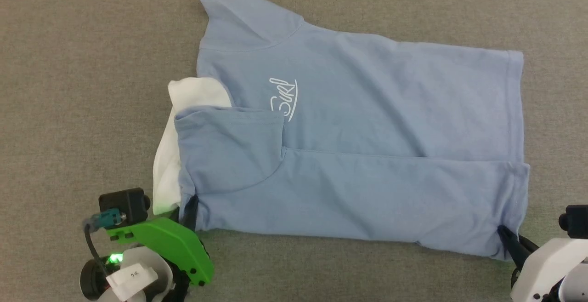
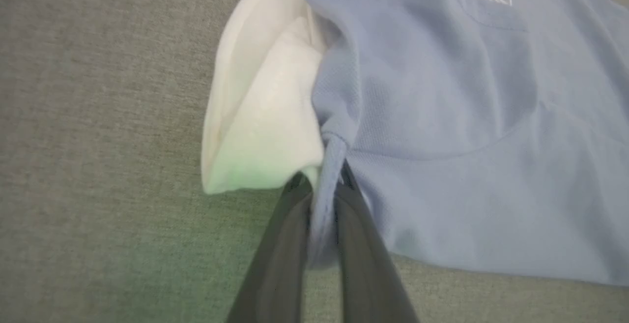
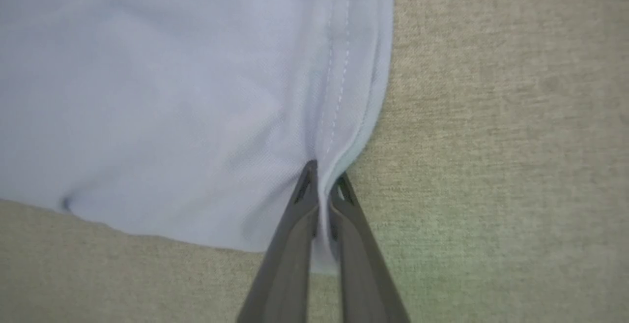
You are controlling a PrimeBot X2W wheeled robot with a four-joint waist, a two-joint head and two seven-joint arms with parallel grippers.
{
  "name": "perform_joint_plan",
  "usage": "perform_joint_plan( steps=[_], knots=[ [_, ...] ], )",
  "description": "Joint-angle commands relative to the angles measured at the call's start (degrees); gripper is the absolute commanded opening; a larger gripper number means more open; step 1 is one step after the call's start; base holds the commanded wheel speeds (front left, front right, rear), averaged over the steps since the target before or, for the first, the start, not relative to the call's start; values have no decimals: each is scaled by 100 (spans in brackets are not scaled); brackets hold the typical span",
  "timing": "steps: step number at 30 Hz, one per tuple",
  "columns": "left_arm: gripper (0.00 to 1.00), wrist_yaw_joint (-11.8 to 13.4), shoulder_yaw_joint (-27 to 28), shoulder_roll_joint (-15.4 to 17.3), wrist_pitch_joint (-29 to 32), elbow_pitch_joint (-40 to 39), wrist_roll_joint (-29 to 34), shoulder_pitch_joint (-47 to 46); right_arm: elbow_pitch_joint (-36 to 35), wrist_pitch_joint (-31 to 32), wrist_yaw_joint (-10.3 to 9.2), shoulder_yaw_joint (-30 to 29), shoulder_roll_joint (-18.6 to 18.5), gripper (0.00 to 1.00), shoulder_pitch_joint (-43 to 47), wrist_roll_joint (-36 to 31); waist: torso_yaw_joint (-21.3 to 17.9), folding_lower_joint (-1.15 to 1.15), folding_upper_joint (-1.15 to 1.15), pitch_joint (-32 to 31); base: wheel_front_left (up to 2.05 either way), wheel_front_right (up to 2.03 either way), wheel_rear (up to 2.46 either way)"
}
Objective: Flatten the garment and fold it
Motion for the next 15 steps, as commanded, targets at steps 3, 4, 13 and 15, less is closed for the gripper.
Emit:
perform_joint_plan(
  steps=[3,4,13,15],
  knots=[
    [0,25,105,-36,-106,1,-15,9,-21,-84,-6,-43,-54,0,-60,-33,-23,0,0,-240,0,0,0],
    [0,28,139,-19,-124,-15,-32,45,-79,-109,-6,-95,-88,0,-72,-40,-27,0,0,-297,0,0,0],
    [0,355,527,96,-139,-420,-302,753,-393,28,-6,-706,-289,0,-78,-36,-29,0,0,-594,0,0,0],
    [0,450,567,101,-126,-502,-349,965,-423,95,-6,-833,-254,0,8,-51,-6,0,0,-603,0,0,0]
  ],
)
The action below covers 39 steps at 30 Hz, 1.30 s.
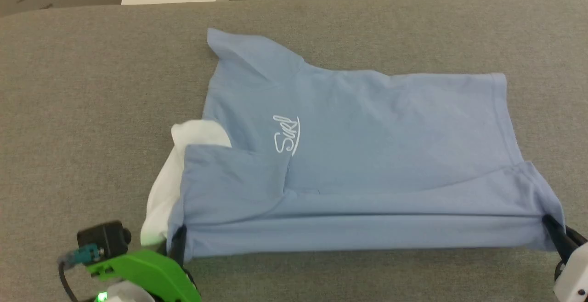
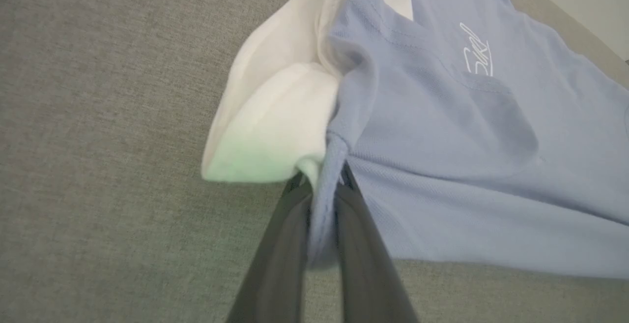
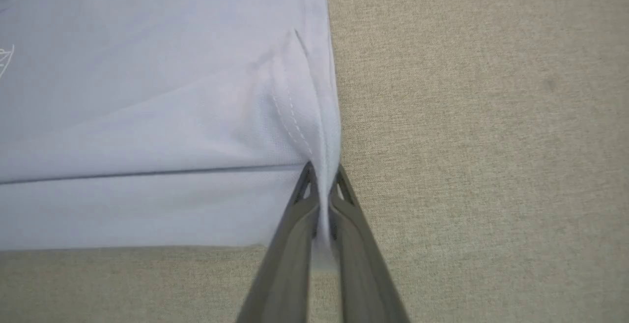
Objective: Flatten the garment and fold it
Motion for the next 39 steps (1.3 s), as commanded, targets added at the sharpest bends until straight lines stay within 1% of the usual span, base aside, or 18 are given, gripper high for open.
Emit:
perform_joint_plan(
  steps=[1,4,7,13,18,19,20,21,26,31,33,36,37,38,39],
  knots=[
    [0,138,125,68,-19,-3,-28,186,-12,46,-14,-153,-15,0,101,-42,36,0,0,-6,0,0,0],
    [0,179,103,-53,-45,-38,-146,452,10,145,-14,-216,54,0,285,-86,85,0,0,14,0,0,0],
    [0,151,14,-225,-97,95,-258,673,102,170,-14,-268,159,0,453,-156,144,0,0,15,0,0,0],
    [0,-57,-122,-524,-183,531,-455,743,302,117,-14,-250,263,0,590,-260,232,0,0,-40,0,0,0],
    [0,-248,-72,-601,-339,844,-472,540,431,-21,-14,-167,259,0,529,-283,306,0,0,-137,0,0,0],
    [24,-277,-57,-603,-365,890,-471,504,449,-69,-14,-170,264,35,502,-293,315,0,0,-157,0,0,0],
    [69,-307,-17,-623,-427,933,-474,459,472,-106,-14,-142,260,47,485,-295,329,0,0,-190,0,0,0],
    [100,-328,6,-631,-457,966,-481,438,479,-132,-14,-114,256,100,475,-285,333,0,0,-210,0,0,0],
    [100,-389,228,-686,-681,957,-585,523,415,-297,-14,-97,269,100,449,-234,355,0,0,-362,0,0,0],
    [100,-372,684,-672,-1068,453,-697,905,130,-466,-14,-222,314,100,470,-214,344,0,0,-468,0,0,0],
    [100,-300,894,-532,-1251,184,-579,1060,-45,-609,-14,-315,339,100,450,-286,336,0,0,-482,0,0,0],
    [100,-174,1126,-318,-1629,-240,-181,1100,-319,-1067,-14,-455,396,100,302,-518,322,0,0,-471,0,0,0],
    [100,-190,1127,-239,-1739,-344,-23,1064,-385,-1244,-14,-463,408,100,244,-597,314,0,0,-464,0,0,0],
    [100,-277,1064,-129,-1849,-462,170,983,-452,-1468,-14,-442,416,100,177,-704,303,0,0,-456,0,0,0],
    [100,-376,1000,-86,-1947,-540,286,897,-489,-1645,-14,-412,413,100,136,-805,294,0,0,-449,0,0,0]
  ],
)
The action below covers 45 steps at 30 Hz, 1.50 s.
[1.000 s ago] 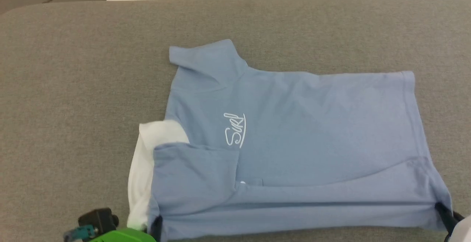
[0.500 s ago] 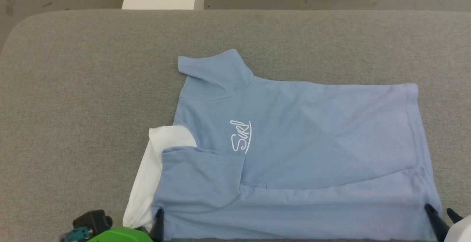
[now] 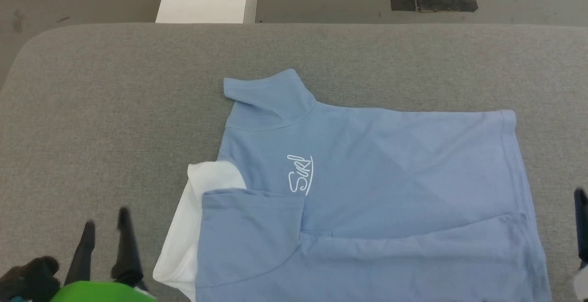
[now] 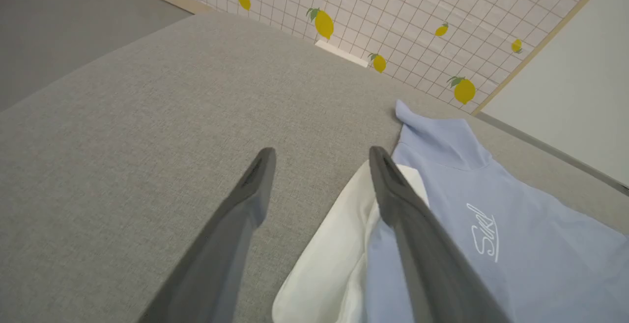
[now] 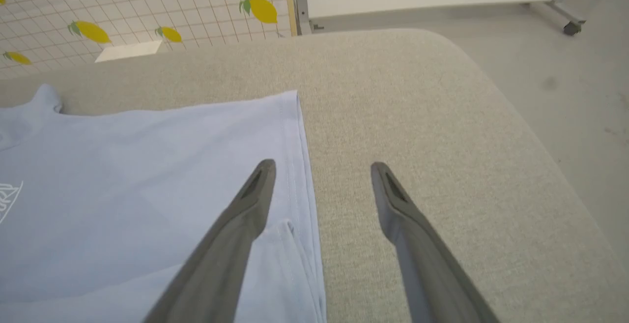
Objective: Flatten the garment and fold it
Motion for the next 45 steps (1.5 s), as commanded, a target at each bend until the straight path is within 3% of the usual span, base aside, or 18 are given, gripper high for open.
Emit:
perform_joint_plan(
  steps=[1,4,7,11,16,20,24,29,45],
  knots=[
    [100,-201,-136,67,-206,-99,241,-245,-64,-274,-9,125,-16,100,-119,-187,-28,0,0,18,0,0,0],
    [100,-421,-430,18,-486,-8,556,-539,-3,-653,-9,306,-11,100,-144,-459,-77,0,0,24,0,0,0],
    [100,-479,-626,-191,-696,233,806,-925,115,-853,-9,415,88,100,-150,-550,-116,0,0,39,0,0,0],
    [100,-661,-754,-38,-531,563,1043,-1649,179,-927,-9,531,160,100,-188,-540,-183,0,0,183,0,0,0],
    [100,-1081,-864,588,370,832,1317,-3136,138,-950,-9,624,159,100,-381,-509,-290,0,0,630,0,0,0],
    [100,-1525,-994,840,1201,1064,1287,-4498,123,-957,-9,696,102,100,-622,-450,-366,0,0,1060,0,0,0],
    [100,-2078,-1218,862,1881,1600,1080,-5649,145,-970,-9,764,55,100,-861,-370,-431,0,0,1471,0,0,0],
    [100,-2492,-1586,767,2748,2379,852,-6440,204,-1020,-9,827,25,100,-1094,-313,-502,0,0,1885,0,0,0],
    [100,-2281,-1858,888,4154,3400,563,-6601,315,-1010,-9,888,-42,100,-1370,-234,-661,0,0,2384,0,0,0]
  ],
)
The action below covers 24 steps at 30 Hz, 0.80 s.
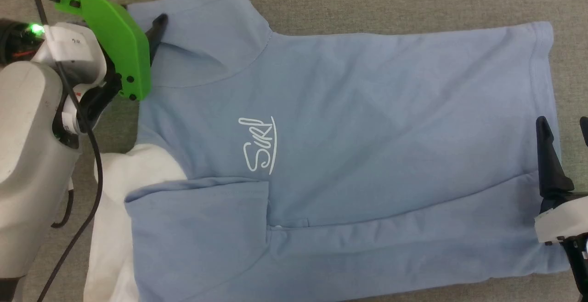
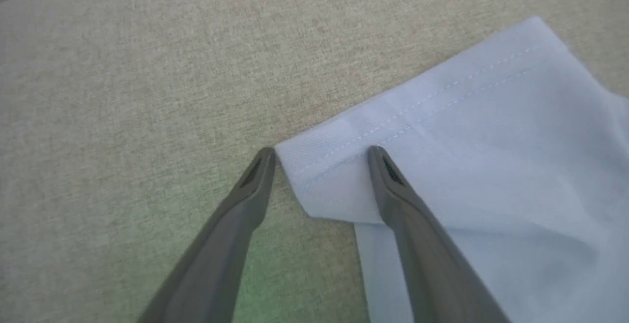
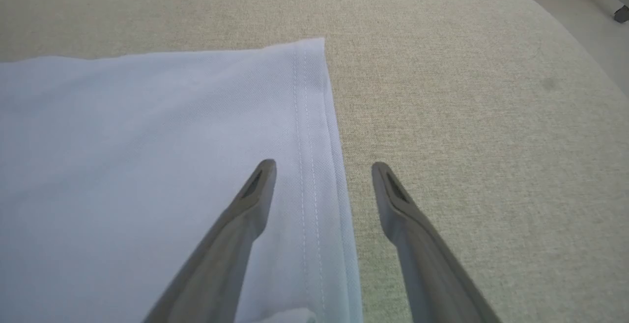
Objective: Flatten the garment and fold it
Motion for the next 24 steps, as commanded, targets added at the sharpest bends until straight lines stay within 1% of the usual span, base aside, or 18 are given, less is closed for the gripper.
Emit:
perform_joint_plan(
  steps=[1,2,5,8,12,14,16,20,24],
  knots=[
    [58,31,-36,58,100,36,-71,20,-2,4,-10,-15,-19,100,-126,52,-28,-1,0,50,0,0,0],
    [0,31,-41,55,145,44,-105,38,-6,11,-10,-18,-25,100,-134,59,-30,-1,0,58,0,0,0],
    [0,-24,-71,65,270,12,-211,88,-32,62,-10,-25,-76,100,-179,72,-20,-1,0,66,0,0,0],
    [0,-33,-56,65,186,-24,-209,97,-54,101,-10,5,-218,100,-267,84,2,-1,0,27,0,0,0],
    [0,-40,-25,81,4,-22,-153,80,-143,197,-10,105,-529,100,-642,212,11,-1,0,-57,0,0,0],
    [0,-48,-22,77,-46,-13,-145,71,-175,340,-10,158,-759,100,-946,320,15,-1,0,-87,0,0,0],
    [0,-55,-27,65,-72,-8,-144,57,-152,593,-10,186,-990,100,-1299,445,28,-1,0,-100,0,0,0],
    [0,-68,-58,30,-79,-34,-126,-21,76,1365,-10,257,-1359,100,-1976,671,95,-1,0,-31,0,0,0],
    [0,-63,-104,-42,-95,-70,-89,-125,507,2297,-10,312,-1550,100,-2516,900,198,-1,0,103,0,0,0]
  ],
)
